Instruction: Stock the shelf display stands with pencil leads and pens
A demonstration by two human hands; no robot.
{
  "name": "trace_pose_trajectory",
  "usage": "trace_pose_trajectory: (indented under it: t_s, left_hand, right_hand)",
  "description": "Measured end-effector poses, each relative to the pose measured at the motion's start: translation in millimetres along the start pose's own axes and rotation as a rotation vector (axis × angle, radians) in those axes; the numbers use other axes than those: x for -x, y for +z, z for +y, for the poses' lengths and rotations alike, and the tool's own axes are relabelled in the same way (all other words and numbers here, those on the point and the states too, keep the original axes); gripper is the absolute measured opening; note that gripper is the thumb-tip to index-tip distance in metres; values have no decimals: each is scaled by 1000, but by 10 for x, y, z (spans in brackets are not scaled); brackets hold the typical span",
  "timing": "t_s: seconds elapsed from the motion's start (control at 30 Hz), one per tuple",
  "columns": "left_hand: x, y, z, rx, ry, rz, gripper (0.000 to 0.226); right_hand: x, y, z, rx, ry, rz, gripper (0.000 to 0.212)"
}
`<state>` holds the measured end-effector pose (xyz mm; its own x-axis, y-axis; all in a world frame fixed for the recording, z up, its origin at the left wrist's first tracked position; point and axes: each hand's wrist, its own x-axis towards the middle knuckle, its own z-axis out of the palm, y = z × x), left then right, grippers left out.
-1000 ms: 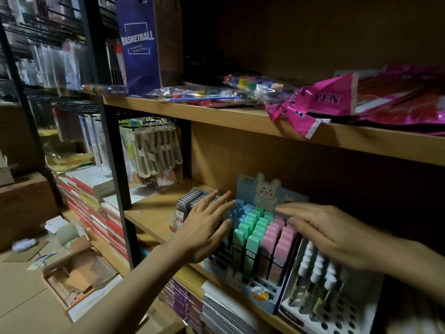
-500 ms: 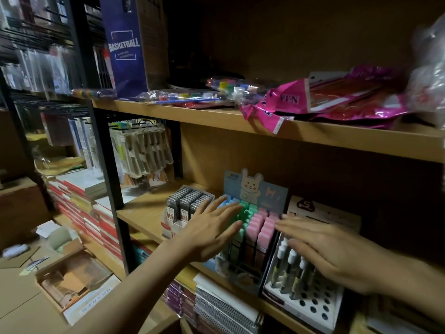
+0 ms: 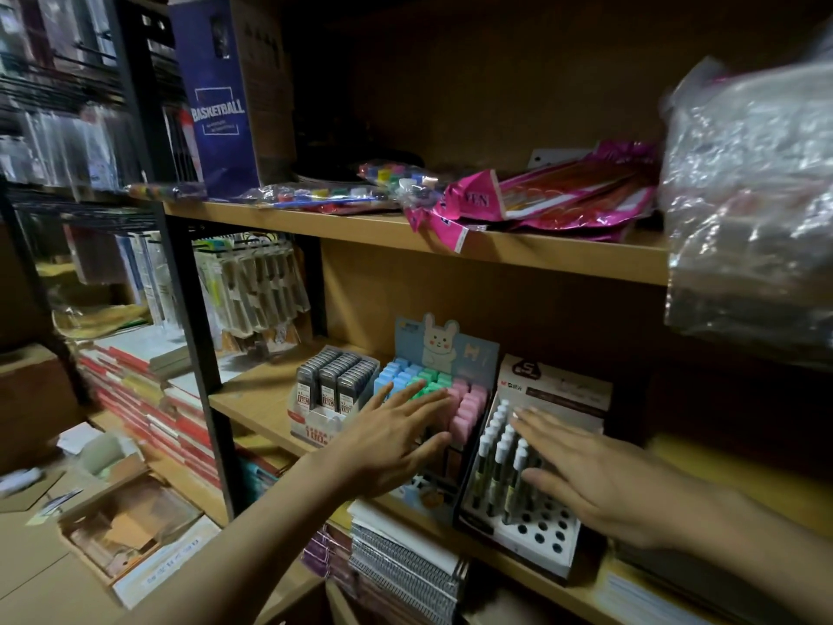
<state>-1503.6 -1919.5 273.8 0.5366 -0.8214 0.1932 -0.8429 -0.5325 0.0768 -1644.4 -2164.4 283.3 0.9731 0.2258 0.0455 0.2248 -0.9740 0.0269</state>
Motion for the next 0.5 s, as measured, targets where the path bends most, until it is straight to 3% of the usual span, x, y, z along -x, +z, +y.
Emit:
trace_pose_trajectory:
  t_s: [0.17, 0.4, 0.5]
  left_hand:
    - [-34, 30, 154, -6, 3, 68, 59]
    - [-247, 38, 369, -10, -88, -56, 51]
    - [-215, 60, 429, -2, -114, -8, 51]
  right_hand:
    - [28, -98, -129, -49, 29, -5, 69]
    - [40, -132, -308, -92, 105, -37, 66]
    - [77, -164, -327, -155, 115, -4, 64]
